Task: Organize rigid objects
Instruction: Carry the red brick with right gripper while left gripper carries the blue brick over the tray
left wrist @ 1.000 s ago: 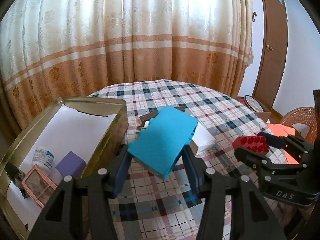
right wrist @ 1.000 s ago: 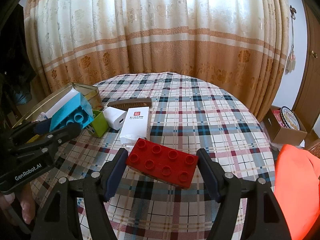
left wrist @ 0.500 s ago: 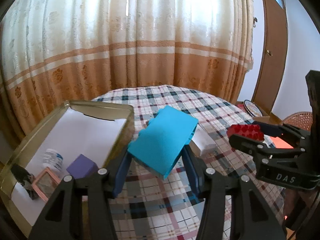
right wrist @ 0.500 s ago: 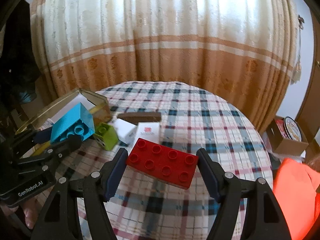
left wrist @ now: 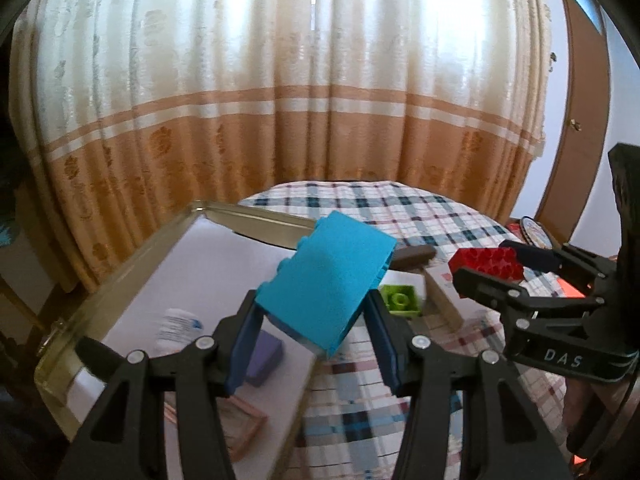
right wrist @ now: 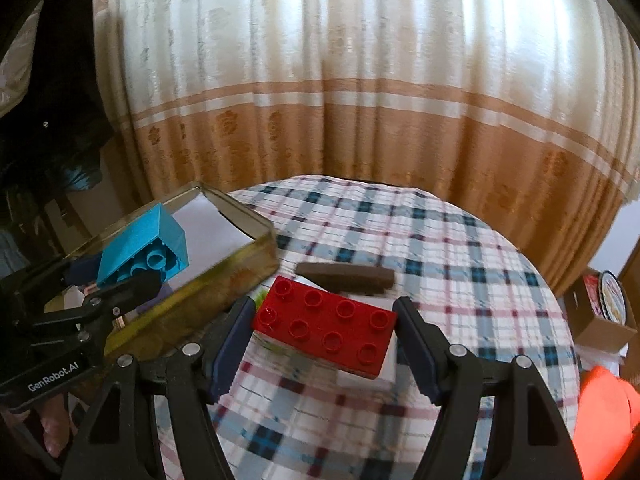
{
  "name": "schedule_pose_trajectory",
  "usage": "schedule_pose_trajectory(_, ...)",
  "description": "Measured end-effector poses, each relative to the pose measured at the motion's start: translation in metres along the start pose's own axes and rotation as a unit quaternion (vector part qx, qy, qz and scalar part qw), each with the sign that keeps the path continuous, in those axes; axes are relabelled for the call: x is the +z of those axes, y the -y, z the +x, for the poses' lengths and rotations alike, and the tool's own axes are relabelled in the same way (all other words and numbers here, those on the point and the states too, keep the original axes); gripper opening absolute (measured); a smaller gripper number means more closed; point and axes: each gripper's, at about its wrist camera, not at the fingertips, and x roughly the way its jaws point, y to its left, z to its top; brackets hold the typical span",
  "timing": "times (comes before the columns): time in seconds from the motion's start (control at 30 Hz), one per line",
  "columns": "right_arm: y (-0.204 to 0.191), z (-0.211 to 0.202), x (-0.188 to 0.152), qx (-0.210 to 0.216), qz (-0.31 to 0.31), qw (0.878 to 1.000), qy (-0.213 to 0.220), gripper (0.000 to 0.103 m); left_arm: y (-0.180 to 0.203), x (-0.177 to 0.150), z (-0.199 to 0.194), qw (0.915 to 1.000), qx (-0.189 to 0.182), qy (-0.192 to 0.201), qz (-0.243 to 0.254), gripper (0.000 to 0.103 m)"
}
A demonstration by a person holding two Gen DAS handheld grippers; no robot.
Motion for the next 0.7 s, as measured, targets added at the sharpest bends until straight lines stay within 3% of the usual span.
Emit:
schedule_pose_trajectory(0.37, -0.034, 0.032, 0.033, 0.032, -0.038, 0.999, -0.005, 0.073, -0.038, 0.011, 0.009, 0.9978, 0.041, -0.046, -0.027, 0.052)
schedule_pose_trajectory(0.7, -0.062, 0.058, 0.050, 0.053, -0.059, 0.997, -0.009, 0.073, -0.057, 0.023, 0.011, 0.9958, 0.065, -0.055, -0.033, 0.052)
